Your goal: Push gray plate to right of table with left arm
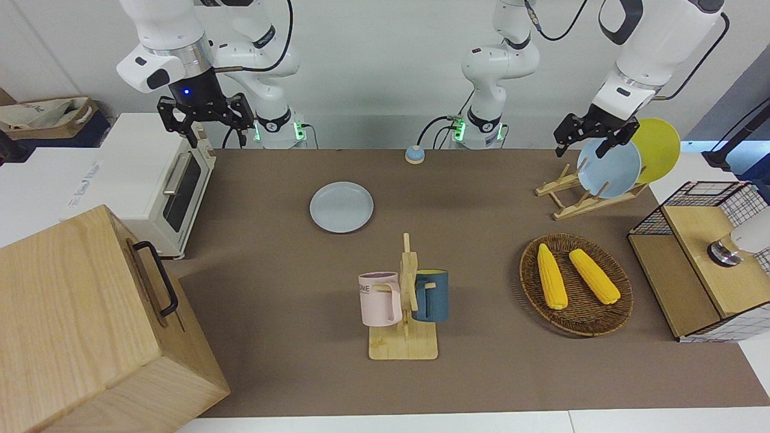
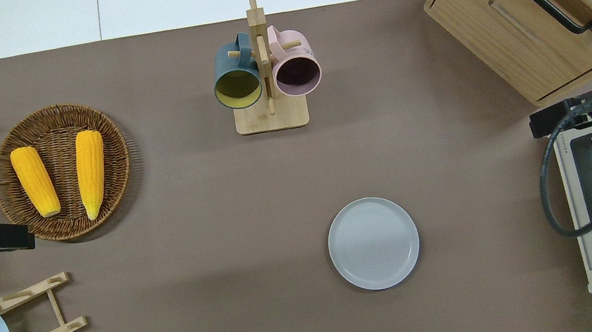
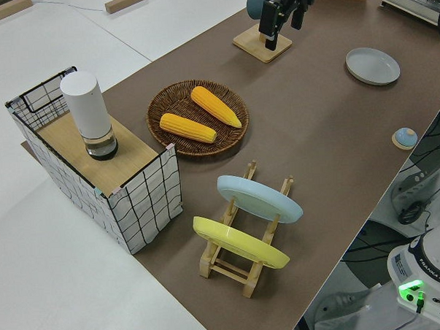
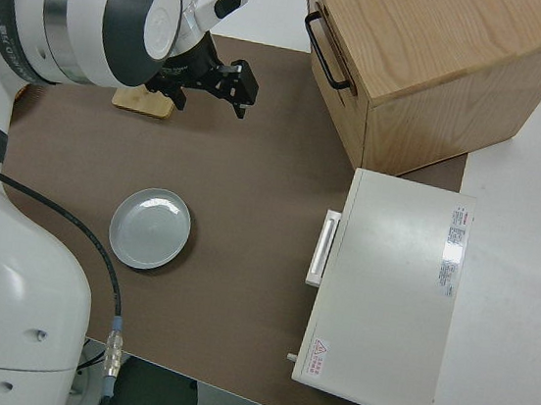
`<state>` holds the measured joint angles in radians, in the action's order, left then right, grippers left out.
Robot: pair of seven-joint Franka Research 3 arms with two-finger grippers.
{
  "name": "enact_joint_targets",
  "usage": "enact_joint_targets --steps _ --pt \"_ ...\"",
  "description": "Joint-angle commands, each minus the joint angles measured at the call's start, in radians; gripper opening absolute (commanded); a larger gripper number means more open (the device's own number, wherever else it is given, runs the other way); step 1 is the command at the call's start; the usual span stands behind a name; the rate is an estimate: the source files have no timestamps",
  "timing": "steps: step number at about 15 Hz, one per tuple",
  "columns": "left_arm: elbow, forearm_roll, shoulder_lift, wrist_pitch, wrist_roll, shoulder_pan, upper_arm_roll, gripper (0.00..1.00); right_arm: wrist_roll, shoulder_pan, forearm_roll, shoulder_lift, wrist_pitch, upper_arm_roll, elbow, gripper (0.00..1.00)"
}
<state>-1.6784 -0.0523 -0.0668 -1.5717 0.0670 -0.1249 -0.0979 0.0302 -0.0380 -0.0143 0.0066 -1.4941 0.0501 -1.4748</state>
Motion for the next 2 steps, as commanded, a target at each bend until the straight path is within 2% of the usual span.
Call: enact_joint_targets --steps 1,2 --pt "0.020 -0.003 0.002 0.028 0.020 0.027 0.020 1.00 -0.001 0.003 0.022 -0.004 0.014 -0.001 0.005 0.983" --pt "0.020 -0.003 0.002 0.028 0.020 0.027 0.020 1.00 -0.001 0.003 0.022 -0.004 0.012 -0.001 0.005 0.983"
